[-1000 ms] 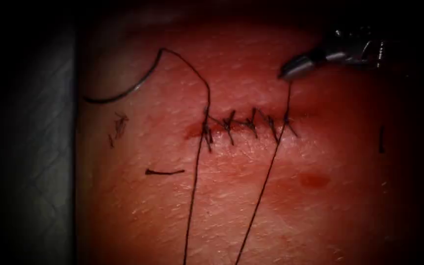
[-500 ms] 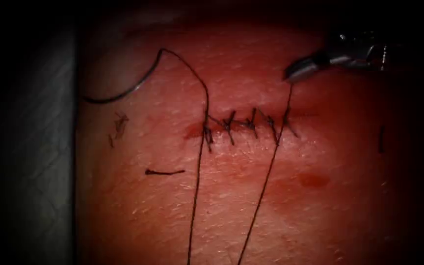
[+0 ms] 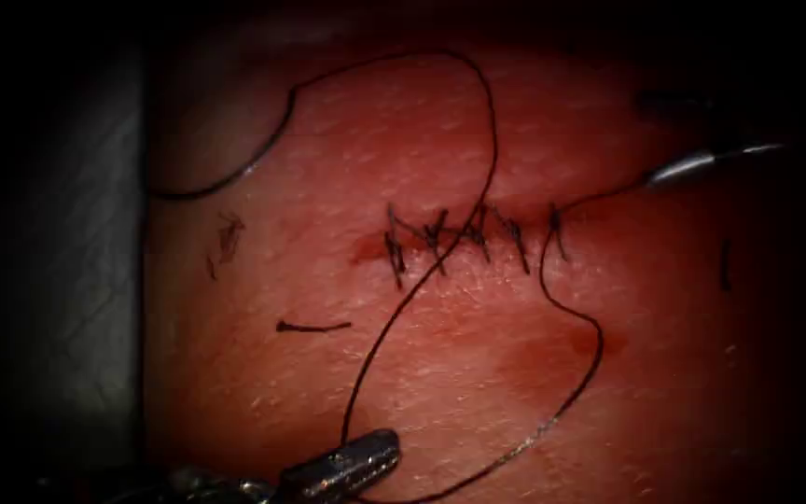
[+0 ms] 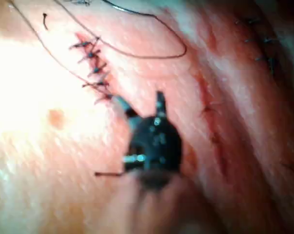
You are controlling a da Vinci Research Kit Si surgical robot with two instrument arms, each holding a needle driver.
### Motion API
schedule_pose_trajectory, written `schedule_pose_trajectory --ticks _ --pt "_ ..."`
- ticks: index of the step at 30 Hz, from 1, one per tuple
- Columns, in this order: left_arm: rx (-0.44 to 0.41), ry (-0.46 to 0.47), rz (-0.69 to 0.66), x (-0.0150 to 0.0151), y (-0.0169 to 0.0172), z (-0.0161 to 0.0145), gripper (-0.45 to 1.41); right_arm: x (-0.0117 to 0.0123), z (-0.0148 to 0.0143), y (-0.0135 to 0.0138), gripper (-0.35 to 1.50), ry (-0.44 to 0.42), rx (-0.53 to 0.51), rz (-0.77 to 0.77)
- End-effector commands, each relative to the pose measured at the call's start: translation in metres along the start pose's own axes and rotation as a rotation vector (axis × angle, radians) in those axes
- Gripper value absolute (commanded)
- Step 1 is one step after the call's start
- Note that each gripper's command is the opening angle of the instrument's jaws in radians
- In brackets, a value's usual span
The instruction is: Wound Closure
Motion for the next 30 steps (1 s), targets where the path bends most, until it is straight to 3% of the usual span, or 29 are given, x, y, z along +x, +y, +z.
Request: schedule_pose_trajectory --ticks 1,3,4,7,10,13,16,17,18,19,23,27,30 --pt "0.002 -0.006 0.003 -0.0004 0.0001 0.0013 -0.45 0.0006 0.0007 -0.0022 0.86 0.013 0.016 -0.007" --pt "0.027 -0.033 -0.011 -0.0027 -0.0023 0.0044 -0.45 0.0022 -0.0006 -0.0035 0.63 0.057 0.002 -0.02" --pt "0.031 -0.035 -0.015 -0.0032 -0.0027 0.0049 -0.45 0.0025 -0.0011 -0.0035 0.59 0.066 -0.004 -0.027" --pt "0.034 -0.044 -0.019 -0.0045 -0.0036 0.0062 -0.45 0.0033 -0.0025 -0.0026 1.25 0.097 -0.048 -0.04" --pt "0.031 -0.05 -0.005 -0.0054 -0.0042 0.0072 -0.45 0.0036 -0.0035 -0.0016 1.33 0.113 -0.09 -0.038" --pt "0.03 -0.055 0.009 -0.0062 -0.0045 0.0081 -0.45 0.0037 -0.0032 -0.0015 1.18 0.103 -0.124 -0.05" --pt "0.032 -0.057 0.013 -0.0071 -0.0047 0.009 -0.45 0.0031 -0.0022 -0.0019 0.56 0.12 -0.139 -0.06" --pt "0.021 -0.059 0.015 -0.0076 -0.0046 0.0095 -0.45 0.0021 -0.0013 -0.0021 0.02 0.119 -0.148 -0.069" --pt "0.018 -0.059 0.015 -0.0078 -0.0046 0.0097 -0.45 0.0016 -0.0008 -0.0022 -0.27 0.118 -0.152 -0.073" --pt "0.017 -0.063 0.015 -0.0084 -0.0044 0.0106 -0.45 -0.0001 0.0013 -0.0025 -0.35 0.116 -0.171 -0.089" --pt "0.009 -0.069 0.018 -0.0093 -0.0041 0.012 -0.45 -0.002 0.0046 -0.0038 -0.35 0.105 -0.176 -0.104" --pt "0.004 -0.08 0.023 -0.0098 -0.0034 0.0134 -0.45 -0.0022 0.0063 -0.0047 -0.35 0.117 -0.166 -0.103" --pt "0.018 -0.142 0.078 -0.0108 -0.0017 0.0158 -0.45 -0.0012 0.0073 -0.0058 -0.35 0.156 -0.174 -0.101"
